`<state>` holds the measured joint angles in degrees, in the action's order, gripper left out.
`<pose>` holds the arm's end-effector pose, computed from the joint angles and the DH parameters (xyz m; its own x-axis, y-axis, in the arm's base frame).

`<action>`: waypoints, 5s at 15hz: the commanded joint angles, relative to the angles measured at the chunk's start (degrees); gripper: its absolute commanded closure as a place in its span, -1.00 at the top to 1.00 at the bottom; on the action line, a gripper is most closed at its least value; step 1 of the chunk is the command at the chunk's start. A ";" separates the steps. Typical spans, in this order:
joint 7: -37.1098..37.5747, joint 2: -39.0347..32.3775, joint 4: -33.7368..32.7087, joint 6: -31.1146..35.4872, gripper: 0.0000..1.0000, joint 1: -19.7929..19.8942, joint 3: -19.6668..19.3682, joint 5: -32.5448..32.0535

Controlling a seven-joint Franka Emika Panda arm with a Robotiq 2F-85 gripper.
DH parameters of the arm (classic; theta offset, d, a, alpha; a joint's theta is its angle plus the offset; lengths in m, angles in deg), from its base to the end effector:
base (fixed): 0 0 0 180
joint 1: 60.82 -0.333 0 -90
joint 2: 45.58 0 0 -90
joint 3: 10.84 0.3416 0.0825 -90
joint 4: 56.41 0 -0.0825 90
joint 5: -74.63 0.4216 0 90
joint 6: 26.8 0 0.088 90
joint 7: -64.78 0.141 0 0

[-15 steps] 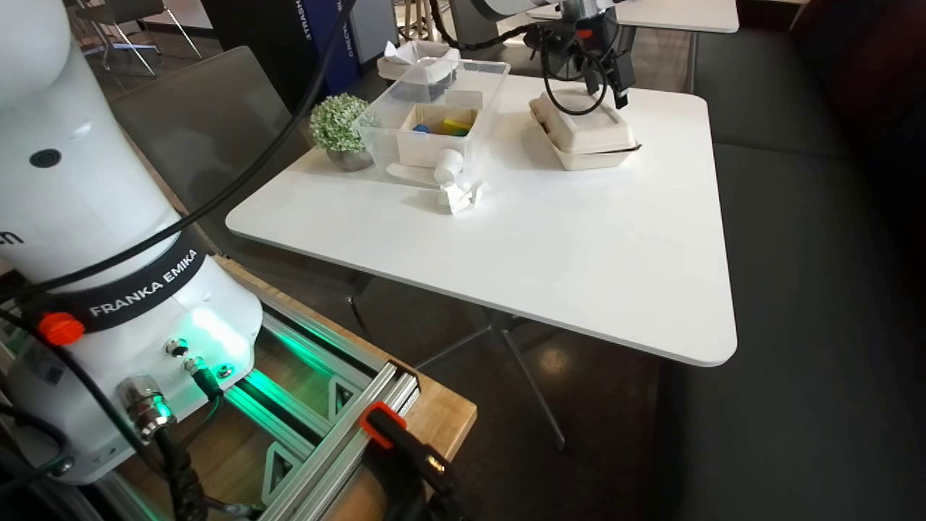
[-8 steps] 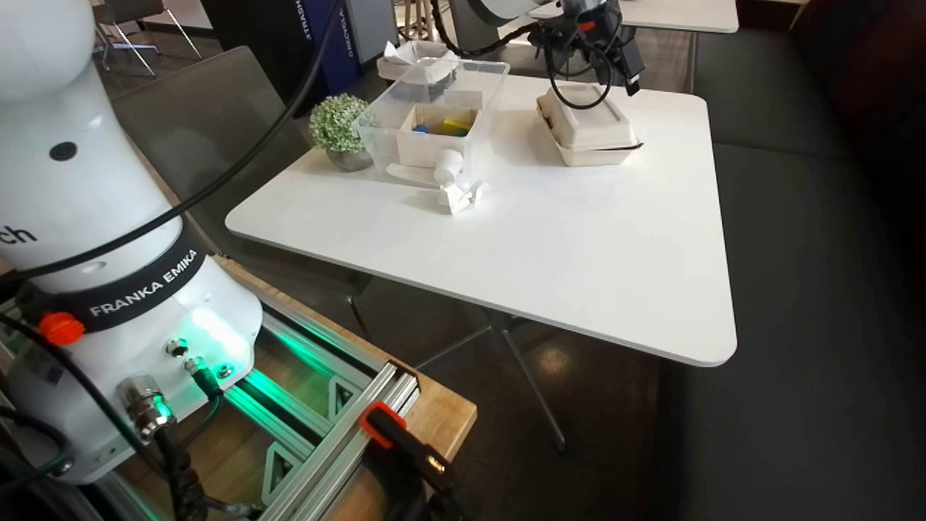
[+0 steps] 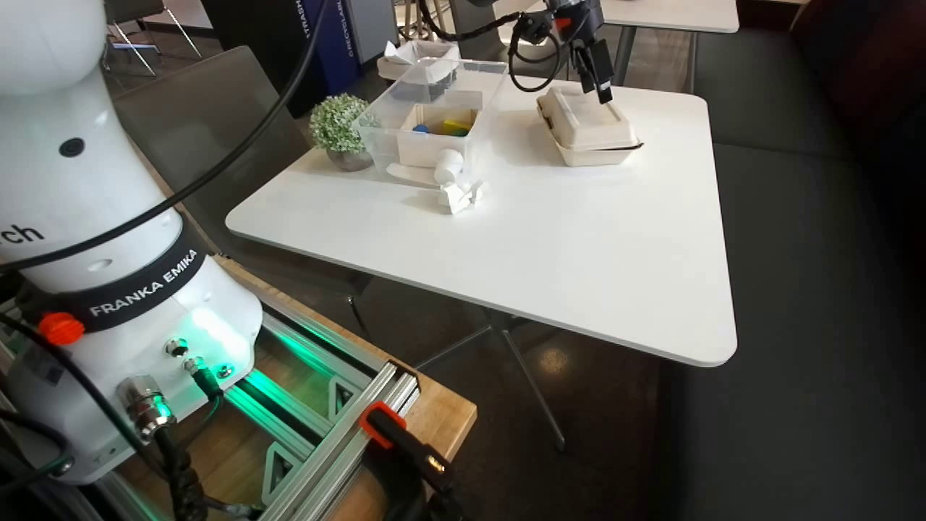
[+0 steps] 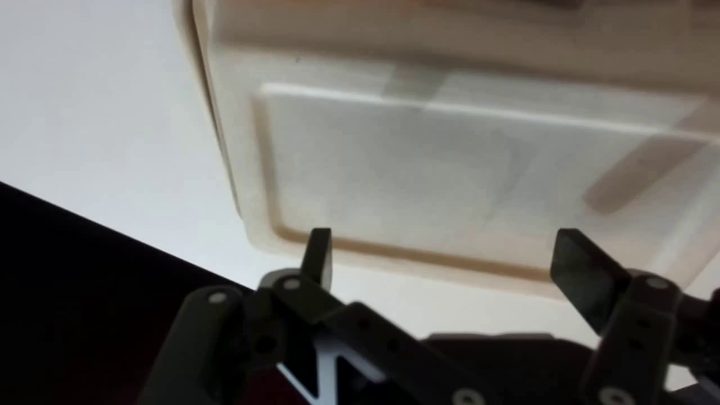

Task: Move the styrofoam container to the left

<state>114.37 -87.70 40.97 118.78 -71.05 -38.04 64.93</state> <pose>0.7179 -0.1850 0.1836 0.6088 -0.6949 0.3827 -0.7877 -0.5866 0.1879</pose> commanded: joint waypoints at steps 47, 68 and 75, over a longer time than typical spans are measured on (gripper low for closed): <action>-58.00 -14.20 -23.81 -2.01 1.00 23.13 23.41 6.86; -80.37 -27.08 -48.30 -9.12 1.00 24.53 28.85 4.62; -71.08 -21.36 -45.48 -13.78 1.00 23.09 26.18 4.92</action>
<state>38.72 -111.65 -6.42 107.81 -47.27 -10.91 69.24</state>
